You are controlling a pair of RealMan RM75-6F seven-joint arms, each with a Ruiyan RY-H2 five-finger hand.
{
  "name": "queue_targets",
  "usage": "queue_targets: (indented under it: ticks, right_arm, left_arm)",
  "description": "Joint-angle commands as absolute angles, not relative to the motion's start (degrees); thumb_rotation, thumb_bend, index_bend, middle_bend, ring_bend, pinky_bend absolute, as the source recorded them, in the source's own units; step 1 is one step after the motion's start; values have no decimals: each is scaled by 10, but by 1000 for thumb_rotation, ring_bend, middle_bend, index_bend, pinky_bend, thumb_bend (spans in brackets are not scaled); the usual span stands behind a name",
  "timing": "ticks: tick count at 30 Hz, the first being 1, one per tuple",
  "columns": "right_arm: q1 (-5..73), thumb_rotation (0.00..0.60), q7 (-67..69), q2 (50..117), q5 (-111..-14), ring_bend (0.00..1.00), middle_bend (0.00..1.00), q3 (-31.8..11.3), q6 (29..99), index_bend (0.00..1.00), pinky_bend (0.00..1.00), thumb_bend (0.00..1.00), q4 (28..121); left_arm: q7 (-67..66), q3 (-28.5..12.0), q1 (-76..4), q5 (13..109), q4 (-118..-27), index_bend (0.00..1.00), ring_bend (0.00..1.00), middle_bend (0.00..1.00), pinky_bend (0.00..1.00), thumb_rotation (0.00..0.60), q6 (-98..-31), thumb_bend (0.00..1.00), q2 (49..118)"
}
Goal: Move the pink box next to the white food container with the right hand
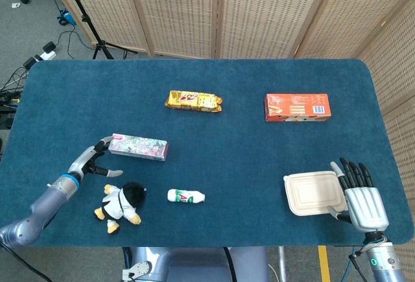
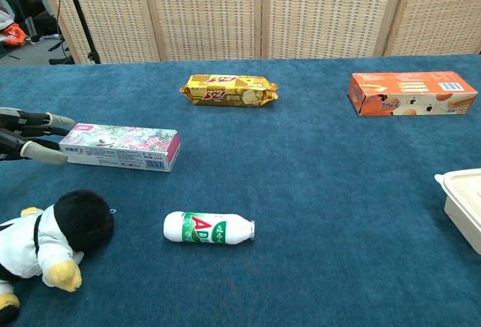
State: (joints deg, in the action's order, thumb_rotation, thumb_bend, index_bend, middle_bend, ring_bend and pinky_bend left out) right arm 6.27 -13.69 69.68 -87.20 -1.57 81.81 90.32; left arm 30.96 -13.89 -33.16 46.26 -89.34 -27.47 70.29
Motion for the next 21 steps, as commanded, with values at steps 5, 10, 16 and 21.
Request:
queue_targets:
  ticks: [5,10,16,21]
  right_arm:
    - [63,600,-135,697,-873,0,0,-15,818,20,0,208,903]
    - [63,600,-135,697,-874,0,0,-15,820,20,0,208,903]
    - [63,600,-136,697,-875,0,0,-14,820,20,0,208,904]
    - [63,600,-136,697,-876,0,0,-14,819,20,0,208,904]
  left_arm:
    - [289,-132,-346,449,-915,0,0,0,0,600,-283,0,716]
    - [280,-132,-352,440,-935,0,0,0,0,600,-290,0,718]
    - [268,-130,-360,431,-952,0,0,0,0,600,-299,0,721]
    - [260,-130,-370,419,-962,0,0,0,0,600,-304,0,727]
